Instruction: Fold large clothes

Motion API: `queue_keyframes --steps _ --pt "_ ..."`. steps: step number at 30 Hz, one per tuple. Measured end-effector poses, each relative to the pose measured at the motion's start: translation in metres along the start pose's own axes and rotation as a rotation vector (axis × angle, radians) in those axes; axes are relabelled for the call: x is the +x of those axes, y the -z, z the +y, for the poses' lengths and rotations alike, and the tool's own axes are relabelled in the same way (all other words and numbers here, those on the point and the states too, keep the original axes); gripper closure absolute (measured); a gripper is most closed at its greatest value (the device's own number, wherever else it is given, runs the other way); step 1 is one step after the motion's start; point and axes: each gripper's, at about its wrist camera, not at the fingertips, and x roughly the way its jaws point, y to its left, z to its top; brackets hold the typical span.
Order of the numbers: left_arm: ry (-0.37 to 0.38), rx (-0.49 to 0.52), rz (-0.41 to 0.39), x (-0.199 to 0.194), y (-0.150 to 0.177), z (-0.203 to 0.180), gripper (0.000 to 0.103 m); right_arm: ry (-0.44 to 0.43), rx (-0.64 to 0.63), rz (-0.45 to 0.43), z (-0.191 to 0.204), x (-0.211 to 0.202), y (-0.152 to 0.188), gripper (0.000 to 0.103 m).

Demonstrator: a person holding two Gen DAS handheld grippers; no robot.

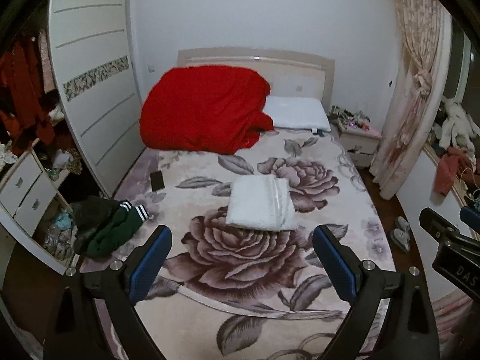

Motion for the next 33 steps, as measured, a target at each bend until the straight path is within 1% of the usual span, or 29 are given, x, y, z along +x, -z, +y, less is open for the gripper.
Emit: queue_keyframes --steps 3,7,13,17,23,28,33 --pt "-0.007 0.0 -0.008 -0.02 -0.003 0.0 0.007 -0.005 -0.002 -0.034 -0.008 -0.033 -0.002 0.01" --pt "-0.026 -0.003 0.032 -0.036 -0.007 -0.001 0.007 -0.023 -0.008 -0.043 -0.015 -0.065 -0.001 0.01" --pt "-0.039 0.005 0.045 -0.056 -0.012 -0.006 0.007 -0.043 -0.037 -0.043 -0.023 -0.096 -0.012 0.01" --pt "-0.051 0.004 0.023 -0.07 -0.014 -0.009 0.007 -0.066 -0.032 -0.061 -0.028 -0.113 -0.018 0.01" --pt "-0.048 0.001 0.0 -0.083 -0.015 -0.013 0.007 -0.095 -0.042 -0.061 -0.035 -0.125 -0.024 0.007" --pt "-0.054 -0.003 -0.019 -0.089 -0.016 -0.013 0.007 -0.095 -0.051 -0.078 -0.037 -0.13 -0.029 0.006" --pt "-0.047 -0.005 -0.015 -0.09 -0.016 -0.013 0.007 -0.108 -0.049 -0.078 -0.04 -0.136 -0.029 0.006"
